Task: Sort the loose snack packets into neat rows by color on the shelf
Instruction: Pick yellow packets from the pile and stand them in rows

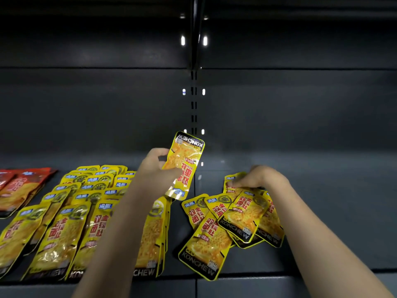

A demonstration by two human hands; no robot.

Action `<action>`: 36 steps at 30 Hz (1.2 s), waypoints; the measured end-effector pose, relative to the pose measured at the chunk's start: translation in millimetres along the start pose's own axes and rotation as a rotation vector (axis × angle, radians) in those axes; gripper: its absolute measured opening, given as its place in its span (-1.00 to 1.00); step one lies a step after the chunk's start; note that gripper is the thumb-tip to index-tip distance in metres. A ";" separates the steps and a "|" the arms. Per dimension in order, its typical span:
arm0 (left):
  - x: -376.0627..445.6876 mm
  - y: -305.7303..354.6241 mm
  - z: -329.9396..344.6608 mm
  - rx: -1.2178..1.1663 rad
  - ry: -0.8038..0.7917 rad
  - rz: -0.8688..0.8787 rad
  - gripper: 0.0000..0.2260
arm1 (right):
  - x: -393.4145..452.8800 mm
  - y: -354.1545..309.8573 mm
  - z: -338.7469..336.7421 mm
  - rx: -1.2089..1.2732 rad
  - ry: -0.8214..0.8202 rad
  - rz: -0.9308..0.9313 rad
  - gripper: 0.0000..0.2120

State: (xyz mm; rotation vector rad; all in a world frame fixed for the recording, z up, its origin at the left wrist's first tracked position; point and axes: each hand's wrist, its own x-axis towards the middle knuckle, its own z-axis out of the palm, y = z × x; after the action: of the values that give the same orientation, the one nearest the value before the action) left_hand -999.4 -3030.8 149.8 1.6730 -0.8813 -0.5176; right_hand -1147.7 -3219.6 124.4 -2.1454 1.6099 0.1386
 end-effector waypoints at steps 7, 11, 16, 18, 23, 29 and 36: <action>-32.5 -11.9 4.0 -0.105 0.051 -0.026 -0.61 | 3.1 -7.2 11.3 0.115 0.082 -0.125 -0.47; -41.1 -17.3 2.6 -0.122 0.041 -0.003 -0.52 | 10.3 -5.2 18.2 0.271 0.307 -0.167 -0.76; -47.2 -18.5 -4.8 -0.094 0.067 0.074 -0.85 | 4.7 -6.8 11.4 0.580 0.460 -0.255 -0.87; -48.1 -19.4 -8.5 -0.094 0.090 0.104 -0.96 | 1.2 -8.5 4.5 0.715 0.528 -0.302 -0.74; -47.2 -17.6 -16.0 -0.207 0.269 0.182 -0.81 | -17.7 -15.2 -9.5 0.967 0.686 -0.436 -0.95; -45.1 -9.9 -16.2 -0.604 0.296 0.114 -0.78 | -71.5 -28.1 -2.5 0.958 0.830 -0.471 -0.93; -46.2 -21.2 -22.1 -0.474 0.245 0.096 -0.61 | -92.0 -30.7 34.2 1.115 0.513 -0.313 -0.71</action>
State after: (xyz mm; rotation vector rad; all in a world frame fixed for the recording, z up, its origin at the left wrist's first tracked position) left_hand -1006.1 -2979.1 131.0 1.2227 -0.5988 -0.4065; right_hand -1141.5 -3117.5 134.3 -1.4975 1.0785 -1.1928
